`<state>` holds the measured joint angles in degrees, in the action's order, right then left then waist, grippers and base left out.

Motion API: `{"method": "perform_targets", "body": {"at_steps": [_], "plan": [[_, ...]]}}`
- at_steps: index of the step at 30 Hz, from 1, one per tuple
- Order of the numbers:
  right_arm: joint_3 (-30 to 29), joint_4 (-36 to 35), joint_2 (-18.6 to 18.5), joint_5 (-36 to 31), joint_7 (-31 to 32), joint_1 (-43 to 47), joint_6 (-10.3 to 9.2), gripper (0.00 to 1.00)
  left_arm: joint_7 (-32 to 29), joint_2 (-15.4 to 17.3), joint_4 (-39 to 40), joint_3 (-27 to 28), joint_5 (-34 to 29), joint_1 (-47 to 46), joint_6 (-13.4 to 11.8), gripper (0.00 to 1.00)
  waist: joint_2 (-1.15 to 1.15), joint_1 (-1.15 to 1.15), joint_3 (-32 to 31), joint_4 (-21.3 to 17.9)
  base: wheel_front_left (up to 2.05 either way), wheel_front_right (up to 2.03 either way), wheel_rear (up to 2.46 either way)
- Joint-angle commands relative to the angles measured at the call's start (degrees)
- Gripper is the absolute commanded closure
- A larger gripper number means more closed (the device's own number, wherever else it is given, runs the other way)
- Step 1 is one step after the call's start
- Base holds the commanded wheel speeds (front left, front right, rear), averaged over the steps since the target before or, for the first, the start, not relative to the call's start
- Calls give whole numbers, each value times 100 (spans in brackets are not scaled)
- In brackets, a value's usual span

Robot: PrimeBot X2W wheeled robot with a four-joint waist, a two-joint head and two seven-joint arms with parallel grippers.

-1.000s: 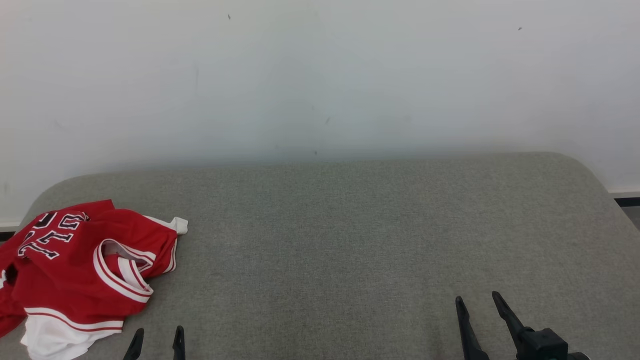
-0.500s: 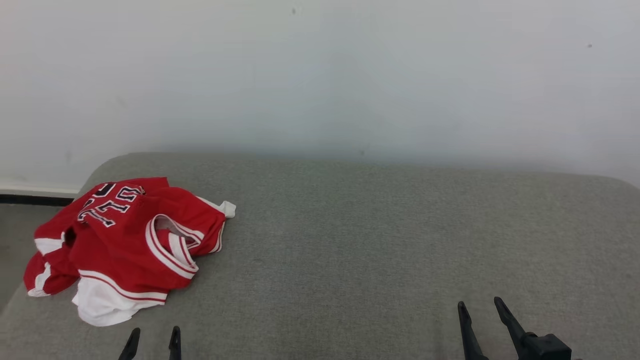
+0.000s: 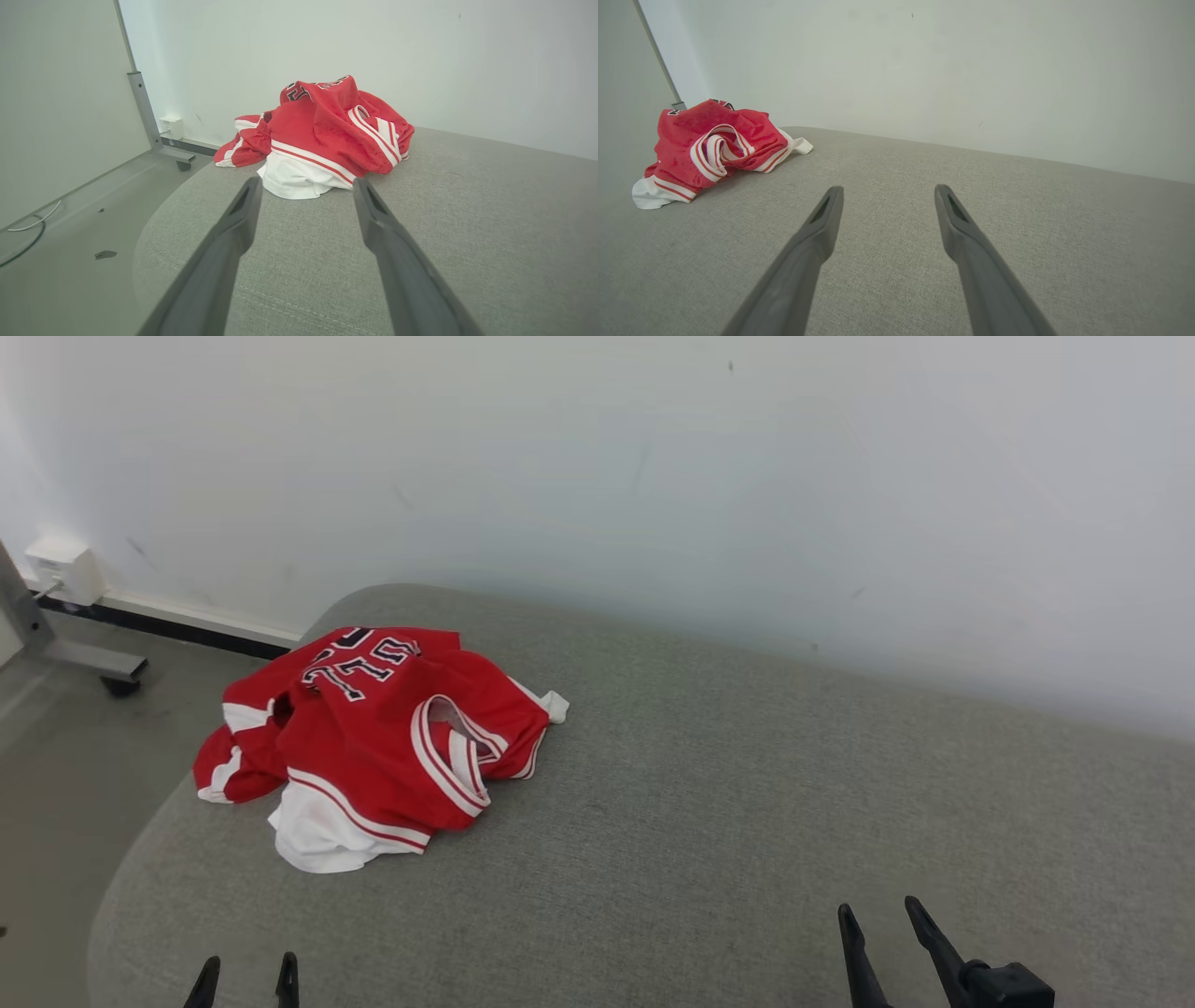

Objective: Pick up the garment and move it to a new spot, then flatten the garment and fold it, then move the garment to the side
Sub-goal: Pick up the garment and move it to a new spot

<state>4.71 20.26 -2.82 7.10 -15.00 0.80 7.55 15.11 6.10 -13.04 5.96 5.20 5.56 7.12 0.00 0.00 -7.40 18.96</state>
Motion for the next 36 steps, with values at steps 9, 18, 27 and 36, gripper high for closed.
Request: {"method": "perform_targets", "body": {"at_steps": [9, 18, 27, 36], "plan": [[170, -23, -13, 30, -17, -144, -12, 0, 8, 33, 104, 218, 72, 207, -61, 0, 0, 0, 51, 579, 0, 0, 0], [251, 29, -12, -4, -18, -280, -12, 0, 7, -28, 230, 396, 121, 310, -89, 0, 0, 0, 137, 661, 0, 0, 0], [205, 20, -12, 43, -18, -206, -12, 0, 7, -110, 285, 398, 110, 338, -136, 0, 0, 0, 141, 662, 0, 0, 0], [160, -133, -11, -118, -18, -46, -12, 0, -861, 64, 81, 226, 467, -746, -65, 0, 0, 0, 324, 631, 0, 0, 0]]}}
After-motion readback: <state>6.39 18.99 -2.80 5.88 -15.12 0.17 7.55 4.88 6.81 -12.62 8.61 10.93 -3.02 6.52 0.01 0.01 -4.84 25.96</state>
